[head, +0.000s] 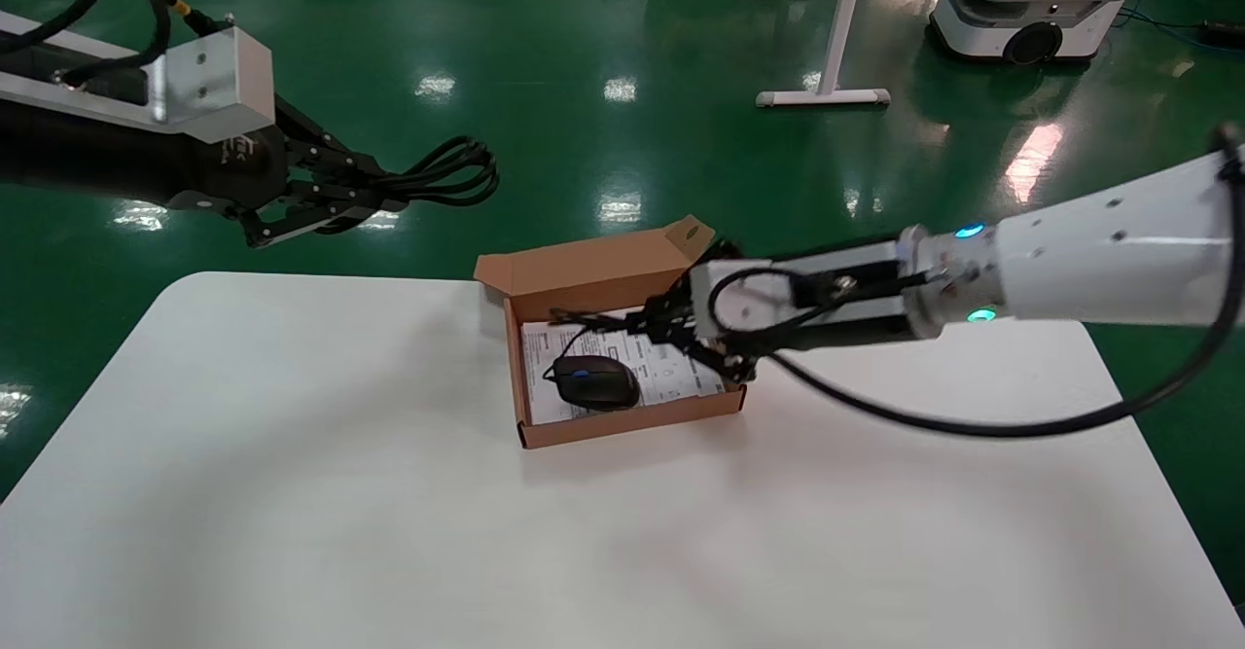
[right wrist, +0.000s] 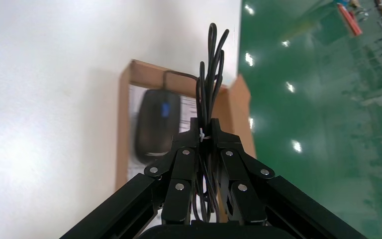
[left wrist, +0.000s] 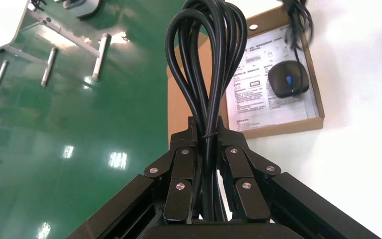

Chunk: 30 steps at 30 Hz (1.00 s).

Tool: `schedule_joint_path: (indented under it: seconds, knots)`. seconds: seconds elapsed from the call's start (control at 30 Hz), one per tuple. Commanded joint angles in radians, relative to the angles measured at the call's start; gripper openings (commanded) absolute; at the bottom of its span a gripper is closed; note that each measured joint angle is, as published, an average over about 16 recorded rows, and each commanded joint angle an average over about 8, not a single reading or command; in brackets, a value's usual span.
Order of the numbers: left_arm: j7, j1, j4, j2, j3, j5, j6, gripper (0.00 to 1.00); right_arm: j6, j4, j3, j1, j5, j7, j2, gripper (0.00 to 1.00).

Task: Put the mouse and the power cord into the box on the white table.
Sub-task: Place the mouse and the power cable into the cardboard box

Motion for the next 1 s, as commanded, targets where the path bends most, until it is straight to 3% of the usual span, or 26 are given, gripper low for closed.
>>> schedule_joint_path:
  seconds: [0.03,0.23,0.7,0.73,0.93,1.0]
  knots:
    - [-0.005,0.002,-0.006,-0.006,0.001,0.0,0.003,0.0,0.015,0.027,-0.007,-0.024,-0.009,0.015,-0.005,0.0]
    - [-0.026,0.007,-0.035,-0.02,0.003,0.002,0.006,0.0,0.063,-0.004,-0.026,-0.039,-0.04,0.007,-0.058,0.0]
    - [-0.094,0.017,-0.13,-0.064,0.013,0.011,0.01,0.0,0.144,-0.224,-0.05,-0.004,-0.077,-0.086,-0.191,0.03]
    - [-0.098,0.018,-0.137,-0.067,0.014,0.011,0.009,0.0,0.148,-0.238,-0.049,-0.001,-0.076,-0.092,-0.195,0.11]
    - [-0.123,0.03,-0.173,-0.077,0.016,0.008,0.006,0.0,0.146,-0.29,-0.051,0.014,-0.063,-0.128,-0.207,0.86]
    - [-0.132,0.038,-0.183,-0.078,0.016,0.005,0.003,0.0,0.145,-0.301,-0.053,0.017,-0.058,-0.137,-0.209,1.0]
